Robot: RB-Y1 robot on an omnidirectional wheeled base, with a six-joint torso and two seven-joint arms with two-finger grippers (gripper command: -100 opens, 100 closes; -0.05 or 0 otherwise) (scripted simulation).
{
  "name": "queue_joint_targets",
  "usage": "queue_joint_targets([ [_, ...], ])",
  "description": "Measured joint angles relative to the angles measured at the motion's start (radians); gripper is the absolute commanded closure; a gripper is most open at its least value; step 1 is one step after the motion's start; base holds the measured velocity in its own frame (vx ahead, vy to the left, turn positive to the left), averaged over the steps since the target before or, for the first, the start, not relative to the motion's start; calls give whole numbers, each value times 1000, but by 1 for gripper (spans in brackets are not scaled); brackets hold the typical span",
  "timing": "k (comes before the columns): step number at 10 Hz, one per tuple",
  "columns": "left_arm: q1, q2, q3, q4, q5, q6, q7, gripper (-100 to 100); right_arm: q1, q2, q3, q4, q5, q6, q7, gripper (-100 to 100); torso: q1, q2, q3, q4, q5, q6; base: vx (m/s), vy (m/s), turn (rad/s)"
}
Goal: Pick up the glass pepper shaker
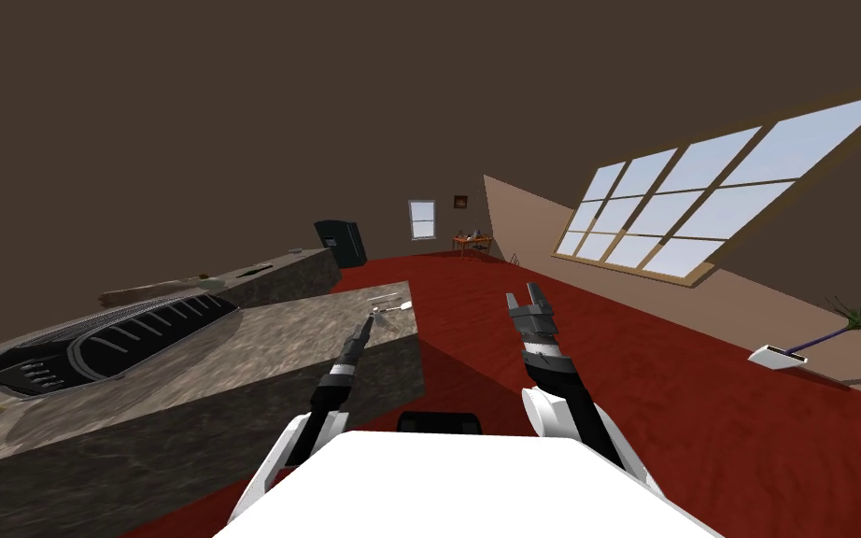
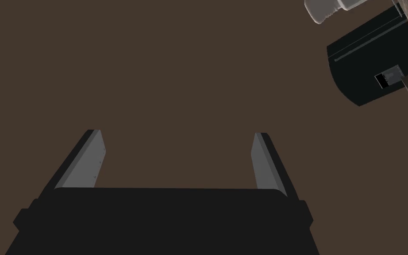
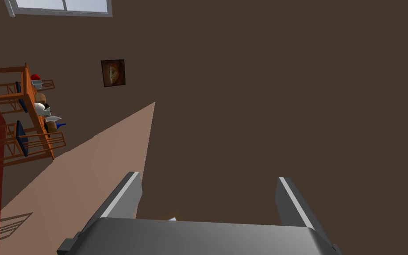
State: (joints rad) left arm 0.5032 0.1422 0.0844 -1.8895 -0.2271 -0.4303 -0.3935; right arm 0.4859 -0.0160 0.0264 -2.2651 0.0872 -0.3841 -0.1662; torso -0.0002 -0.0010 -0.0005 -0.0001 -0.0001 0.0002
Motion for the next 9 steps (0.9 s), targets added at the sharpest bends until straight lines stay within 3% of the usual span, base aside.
queue_joint_targets([
  [4,-29,31,28,101,-73,18,-68,-100,0,0,0,0,0,0,0,0,0,-2,-1,0,0,0,34,-6,-76],
  [9,-77,98,69,234,-165,43,-142,-100,0,0,0,0,0,0,0,0,1,-2,-1,0,0,0,39,-3,-91],
])
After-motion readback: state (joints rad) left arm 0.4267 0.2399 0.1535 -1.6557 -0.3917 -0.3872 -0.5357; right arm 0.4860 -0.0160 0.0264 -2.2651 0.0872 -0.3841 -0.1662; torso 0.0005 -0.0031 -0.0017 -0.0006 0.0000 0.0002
